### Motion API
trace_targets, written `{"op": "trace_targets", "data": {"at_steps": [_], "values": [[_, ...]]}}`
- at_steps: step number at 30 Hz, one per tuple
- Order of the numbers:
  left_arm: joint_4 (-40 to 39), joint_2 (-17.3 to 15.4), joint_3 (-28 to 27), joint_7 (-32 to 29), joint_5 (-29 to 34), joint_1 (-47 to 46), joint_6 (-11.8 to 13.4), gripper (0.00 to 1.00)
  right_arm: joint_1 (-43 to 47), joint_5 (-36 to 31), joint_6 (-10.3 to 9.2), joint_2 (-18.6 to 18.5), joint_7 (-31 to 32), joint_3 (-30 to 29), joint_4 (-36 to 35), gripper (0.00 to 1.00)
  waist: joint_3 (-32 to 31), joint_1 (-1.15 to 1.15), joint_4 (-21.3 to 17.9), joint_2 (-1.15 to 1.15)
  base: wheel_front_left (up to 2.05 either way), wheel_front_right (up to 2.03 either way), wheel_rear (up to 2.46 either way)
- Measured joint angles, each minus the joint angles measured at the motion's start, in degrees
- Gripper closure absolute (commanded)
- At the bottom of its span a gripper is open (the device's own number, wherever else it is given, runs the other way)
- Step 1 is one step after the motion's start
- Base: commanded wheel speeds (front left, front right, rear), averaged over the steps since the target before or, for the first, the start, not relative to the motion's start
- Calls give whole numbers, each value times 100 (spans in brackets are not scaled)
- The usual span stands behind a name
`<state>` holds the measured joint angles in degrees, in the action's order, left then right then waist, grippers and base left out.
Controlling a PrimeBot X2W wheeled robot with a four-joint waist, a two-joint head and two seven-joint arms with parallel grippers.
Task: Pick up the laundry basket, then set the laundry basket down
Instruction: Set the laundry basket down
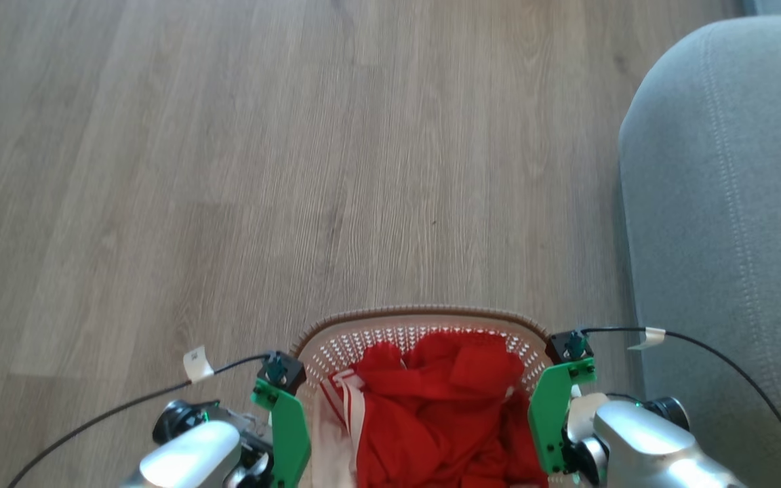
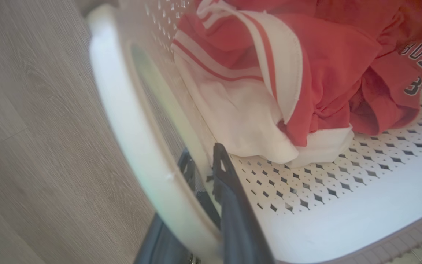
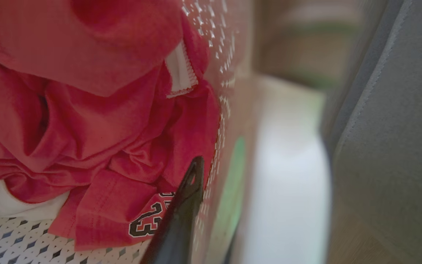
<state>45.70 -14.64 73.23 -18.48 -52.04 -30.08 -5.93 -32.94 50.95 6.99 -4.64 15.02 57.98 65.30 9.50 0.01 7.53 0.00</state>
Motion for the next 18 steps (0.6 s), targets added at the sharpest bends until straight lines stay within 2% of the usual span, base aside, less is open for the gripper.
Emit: {"op": "trace_targets", "data": {"at_steps": [10, 18], "values": [[445, 322, -46, 364, 172, -487, 145, 100, -564, -132, 0, -3, -245, -20, 197, 100, 808, 0, -4, 0, 0, 0, 0], [1049, 695, -172, 738, 235, -1141, 165, 100, -1234, -304, 0, -42, -565, -60, 365, 100, 1661, 1, -48, 0, 0, 0, 0]]}}
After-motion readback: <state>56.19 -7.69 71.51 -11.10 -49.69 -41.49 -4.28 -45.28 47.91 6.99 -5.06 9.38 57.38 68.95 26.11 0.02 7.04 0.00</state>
